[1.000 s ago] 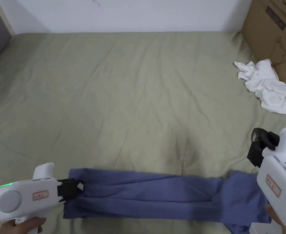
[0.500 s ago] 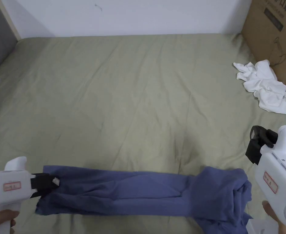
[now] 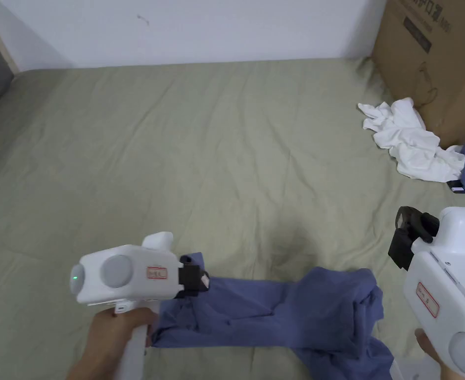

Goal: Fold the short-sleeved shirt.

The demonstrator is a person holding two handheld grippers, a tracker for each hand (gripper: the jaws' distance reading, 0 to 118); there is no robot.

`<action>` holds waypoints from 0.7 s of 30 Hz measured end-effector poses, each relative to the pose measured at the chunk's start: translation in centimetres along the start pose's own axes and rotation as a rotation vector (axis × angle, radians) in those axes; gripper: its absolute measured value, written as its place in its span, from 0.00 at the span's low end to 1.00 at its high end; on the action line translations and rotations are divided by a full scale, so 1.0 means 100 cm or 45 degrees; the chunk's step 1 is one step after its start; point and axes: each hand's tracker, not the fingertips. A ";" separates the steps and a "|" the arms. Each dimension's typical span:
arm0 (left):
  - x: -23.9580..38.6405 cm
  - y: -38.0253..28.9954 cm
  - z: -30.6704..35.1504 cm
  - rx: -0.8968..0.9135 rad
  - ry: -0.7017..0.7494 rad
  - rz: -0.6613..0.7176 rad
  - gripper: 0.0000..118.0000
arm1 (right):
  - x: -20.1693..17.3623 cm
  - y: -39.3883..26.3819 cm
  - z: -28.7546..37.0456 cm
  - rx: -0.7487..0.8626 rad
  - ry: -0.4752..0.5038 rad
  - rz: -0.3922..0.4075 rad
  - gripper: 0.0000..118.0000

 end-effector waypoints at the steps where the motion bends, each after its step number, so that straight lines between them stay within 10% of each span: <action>1: 0.006 0.000 -0.011 -0.012 -0.004 -0.007 0.14 | 0.003 0.000 0.001 0.000 -0.002 -0.001 0.03; 7: 0.033 -0.009 -0.060 -0.111 0.132 -0.061 0.15 | 0.016 -0.001 0.004 -0.001 -0.030 -0.014 0.03; 9: 0.037 -0.010 -0.069 -0.133 0.155 -0.080 0.48 | 0.018 -0.001 0.005 -0.002 -0.037 -0.017 0.03; 14: 0.049 -0.015 -0.059 -0.106 -0.011 -0.034 0.90 | 0.022 -0.001 0.007 0.000 -0.046 -0.036 0.03; 21: 0.046 -0.009 -0.004 0.118 0.020 -0.096 0.99 | 0.021 0.002 0.010 0.013 -0.038 -0.045 0.03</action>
